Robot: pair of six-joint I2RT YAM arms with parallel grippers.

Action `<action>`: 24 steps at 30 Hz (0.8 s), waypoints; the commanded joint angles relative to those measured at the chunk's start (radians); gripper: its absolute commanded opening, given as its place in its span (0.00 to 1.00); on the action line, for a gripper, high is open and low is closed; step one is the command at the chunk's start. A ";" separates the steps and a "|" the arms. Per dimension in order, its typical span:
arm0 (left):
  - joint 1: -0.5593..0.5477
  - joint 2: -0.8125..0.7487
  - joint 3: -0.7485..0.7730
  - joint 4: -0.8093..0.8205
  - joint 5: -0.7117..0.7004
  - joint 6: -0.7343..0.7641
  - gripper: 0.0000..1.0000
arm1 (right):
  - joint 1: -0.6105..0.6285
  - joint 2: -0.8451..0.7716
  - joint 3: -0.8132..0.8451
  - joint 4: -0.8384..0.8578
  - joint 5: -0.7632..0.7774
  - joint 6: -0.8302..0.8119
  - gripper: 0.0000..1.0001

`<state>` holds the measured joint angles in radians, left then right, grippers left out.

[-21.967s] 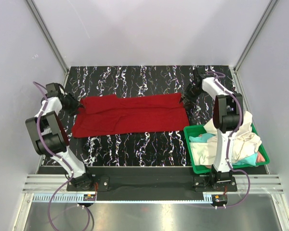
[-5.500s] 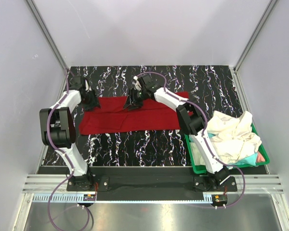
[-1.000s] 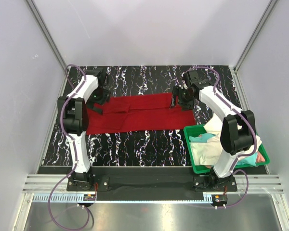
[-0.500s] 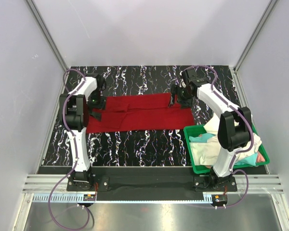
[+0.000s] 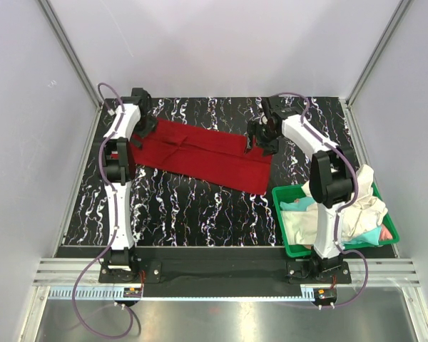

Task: Fold and stack the t-shirts
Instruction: Fold the tshirt

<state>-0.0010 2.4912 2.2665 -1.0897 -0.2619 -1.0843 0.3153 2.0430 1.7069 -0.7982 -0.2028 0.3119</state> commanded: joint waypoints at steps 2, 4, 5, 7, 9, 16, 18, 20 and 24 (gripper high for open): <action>-0.001 0.005 0.024 0.281 0.021 0.301 0.99 | 0.007 0.095 0.126 -0.016 0.037 -0.086 0.78; 0.001 -0.003 0.019 0.330 0.012 0.343 0.99 | 0.007 0.135 0.201 -0.024 0.037 -0.105 0.78; -0.001 -0.020 0.016 0.338 0.003 0.378 0.99 | 0.008 0.172 0.227 -0.029 0.043 -0.108 0.78; -0.007 -0.047 -0.005 0.368 -0.057 0.406 0.99 | 0.010 0.210 0.308 -0.041 0.042 -0.125 0.78; -0.005 -0.090 -0.005 0.369 -0.095 0.428 0.99 | 0.008 0.243 0.335 -0.032 0.039 -0.134 0.78; -0.001 -0.196 0.013 0.318 -0.103 0.390 0.99 | 0.005 0.321 0.339 -0.012 0.062 -0.181 0.80; -0.001 -0.251 -0.033 0.347 -0.058 0.363 0.99 | 0.004 0.358 0.367 -0.021 0.060 -0.180 0.79; -0.007 -0.320 -0.145 0.376 -0.027 0.354 0.99 | 0.005 0.379 0.379 -0.030 0.059 -0.166 0.79; -0.068 -0.420 -0.307 0.369 -0.022 0.383 0.99 | 0.007 0.350 0.297 -0.023 0.062 -0.126 0.79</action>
<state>-0.0196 2.1521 2.0315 -0.7387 -0.3031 -0.7139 0.3153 2.3955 2.0506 -0.8181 -0.1589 0.1631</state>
